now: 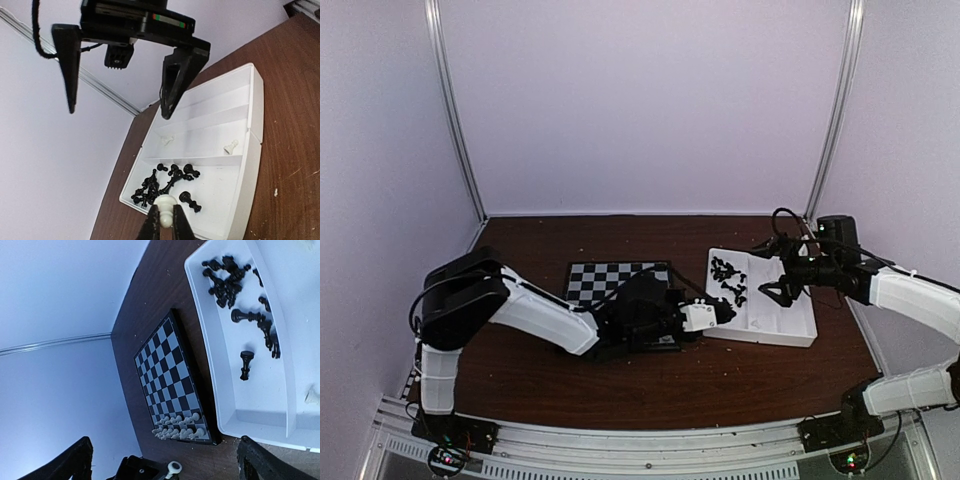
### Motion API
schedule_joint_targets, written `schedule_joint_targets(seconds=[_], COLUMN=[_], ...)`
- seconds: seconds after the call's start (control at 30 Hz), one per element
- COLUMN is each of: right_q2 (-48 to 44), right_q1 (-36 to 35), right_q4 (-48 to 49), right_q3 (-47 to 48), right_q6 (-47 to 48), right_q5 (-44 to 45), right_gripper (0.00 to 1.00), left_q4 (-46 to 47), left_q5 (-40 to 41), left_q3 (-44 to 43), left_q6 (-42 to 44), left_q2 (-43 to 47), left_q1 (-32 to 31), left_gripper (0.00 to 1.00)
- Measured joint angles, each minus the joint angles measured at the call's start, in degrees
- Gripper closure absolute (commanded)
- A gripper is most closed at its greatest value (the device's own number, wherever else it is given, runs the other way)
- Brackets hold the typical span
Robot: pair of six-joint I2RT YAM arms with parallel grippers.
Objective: Set up the chess pieces on the board
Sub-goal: Place the chess piece on the chessboard.
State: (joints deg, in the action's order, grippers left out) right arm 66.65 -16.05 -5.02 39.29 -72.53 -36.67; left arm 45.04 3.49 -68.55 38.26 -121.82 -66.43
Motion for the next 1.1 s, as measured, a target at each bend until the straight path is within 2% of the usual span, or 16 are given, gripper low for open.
schedule_joint_targets(seconds=[0.13,0.3,0.53,0.7,0.83,0.97,1.1], right_q2=[-2.49,-4.13,-7.37,-7.34,-7.17,-7.21,-7.56], right_q1=[0.74,0.98,1.01,1.09,1.09,1.11,1.36], right_q4=[-6.12,-9.77,-14.34,-15.56,-16.22,-16.31,-16.22], right_q3=[3.98,5.11,6.47,6.64,6.64,6.58,5.88], right_q6=[11.21,24.37,37.11,41.35,42.84,43.17,43.28], right_q5=[4.15,7.98,17.49,22.03,23.74,24.11,24.11], right_gripper=[0.00,0.00,0.00,0.00,0.00,0.00,0.00], left_q4=[-7.32,-19.23,-48.96,-61.55,-69.96,-79.73,-86.82], left_q5=[2.69,6.05,19.32,24.09,21.94,11.91,4.94], left_q3=[3.56,3.87,-6.05,-5.53,-4.87,-7.43,-8.26], left_q6=[-3.74,-11.78,-31.69,-45.03,-53.90,-63.60,-69.40], left_q2=[10.67,21.59,22.95,25.29,28.59,29.38,29.22], left_q1=[-1.07,-1.27,-1.11,-0.50,1.95,10.25,16.92], left_gripper=[1.00,1.00,1.00,1.00,1.00,1.00,1.00])
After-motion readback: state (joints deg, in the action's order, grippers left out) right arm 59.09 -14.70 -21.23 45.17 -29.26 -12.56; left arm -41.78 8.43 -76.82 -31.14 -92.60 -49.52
